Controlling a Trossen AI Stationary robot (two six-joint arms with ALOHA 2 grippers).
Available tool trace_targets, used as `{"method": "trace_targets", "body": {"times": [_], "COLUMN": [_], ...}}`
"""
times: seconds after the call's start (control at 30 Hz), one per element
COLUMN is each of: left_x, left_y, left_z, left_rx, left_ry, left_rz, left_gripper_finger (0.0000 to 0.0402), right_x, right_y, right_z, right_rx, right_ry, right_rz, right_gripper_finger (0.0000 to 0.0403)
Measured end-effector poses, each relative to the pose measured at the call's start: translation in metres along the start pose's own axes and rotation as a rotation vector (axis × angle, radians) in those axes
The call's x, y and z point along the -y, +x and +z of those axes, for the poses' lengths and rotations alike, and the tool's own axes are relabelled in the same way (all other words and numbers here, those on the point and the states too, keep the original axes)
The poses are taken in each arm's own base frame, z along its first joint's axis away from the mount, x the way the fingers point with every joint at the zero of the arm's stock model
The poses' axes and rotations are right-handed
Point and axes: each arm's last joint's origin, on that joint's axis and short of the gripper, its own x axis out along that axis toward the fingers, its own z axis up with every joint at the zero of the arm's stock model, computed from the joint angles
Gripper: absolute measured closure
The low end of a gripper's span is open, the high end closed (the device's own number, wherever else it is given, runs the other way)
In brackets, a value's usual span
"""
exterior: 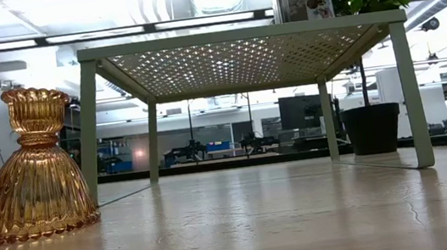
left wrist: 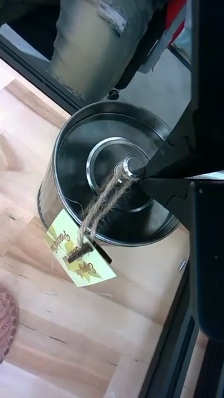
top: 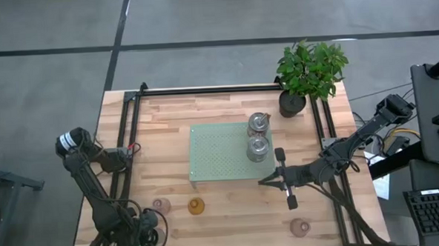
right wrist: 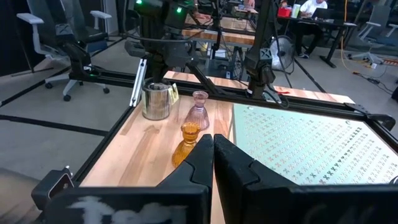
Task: Pick & Place candle stick holders
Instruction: Put the green scented candle on the shelf
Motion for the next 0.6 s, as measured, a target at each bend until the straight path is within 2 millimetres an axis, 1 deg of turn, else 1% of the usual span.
{"method": "trace_targets", "body": {"times": [0.2,0.33,0.4,0.53,0.6], "left_x": [0.001,0.000,-0.001,-0.007,-0.010], "left_y": [0.008,0.006,-0.002,-0.030,-0.040], "left_z": [0.002,0.003,0.003,0.005,0.006], "left_rx": [-0.001,-0.001,0.017,0.091,0.148], "left_ry": [0.046,0.056,0.057,0.036,0.029], "left_rz": [0.028,0.025,0.016,-0.038,-0.068], "left_gripper_finger": [0.0401,0.0401,0.0401,0.0401,0.0401], "right_x": [0.000,0.000,0.000,0.000,0.000], "right_y": [0.000,0.000,0.000,0.000,0.000], "right_z": [0.000,0.000,0.000,0.000,0.000], "right_rx": [0.000,0.000,0.000,0.000,0.000], "right_ry": [-0.001,0.000,-0.001,-0.001,-0.001], "right_rz": [0.000,0.000,0.000,0.000,0.000], "right_gripper_finger": [0.0394,0.0394,0.0394,0.0394,0.0394]}}
